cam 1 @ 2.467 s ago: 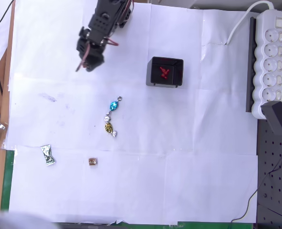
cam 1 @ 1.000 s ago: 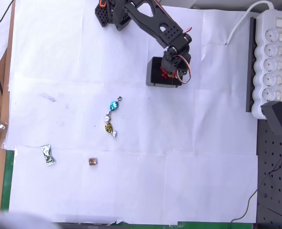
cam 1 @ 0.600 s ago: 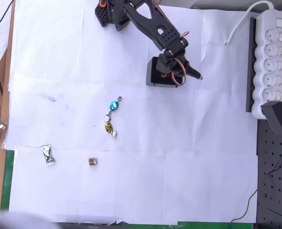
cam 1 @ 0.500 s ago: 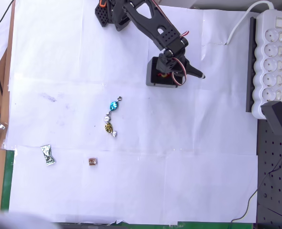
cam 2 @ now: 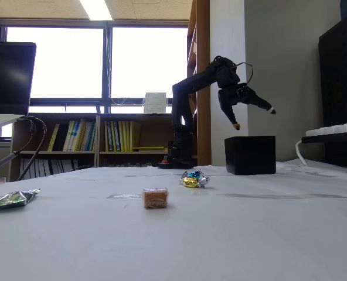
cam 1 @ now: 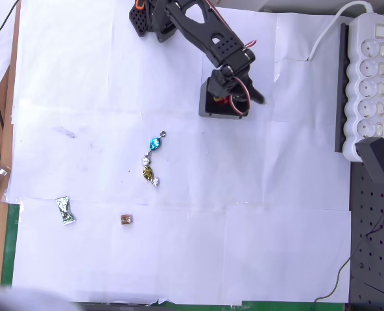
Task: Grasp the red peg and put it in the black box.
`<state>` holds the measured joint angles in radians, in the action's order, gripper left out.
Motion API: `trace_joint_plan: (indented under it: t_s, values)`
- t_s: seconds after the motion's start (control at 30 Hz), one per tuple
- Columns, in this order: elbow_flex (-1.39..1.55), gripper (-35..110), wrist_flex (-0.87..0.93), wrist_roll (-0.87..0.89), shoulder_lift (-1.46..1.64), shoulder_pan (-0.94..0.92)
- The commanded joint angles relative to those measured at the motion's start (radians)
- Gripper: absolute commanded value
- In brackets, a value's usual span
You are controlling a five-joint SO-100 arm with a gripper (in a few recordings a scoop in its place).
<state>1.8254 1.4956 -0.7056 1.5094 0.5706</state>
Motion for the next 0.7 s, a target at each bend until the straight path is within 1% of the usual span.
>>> trace_joint_plan:
  t_s: [0.0, 0.2, 0.3, 0.5, 0.67]
  values:
    - [0.107, 0, 0.029, -0.028, -0.104, -0.057]
    - [0.074, 0, 0.038, -0.144, -0.255, -0.215]
    - [-0.026, 0, 0.002, -0.216, -0.362, -0.325]
    - [-0.471, 0, -0.224, -0.36, -0.612, -0.526]
    - [-0.881, 0, -0.327, -0.492, -0.816, -0.638]
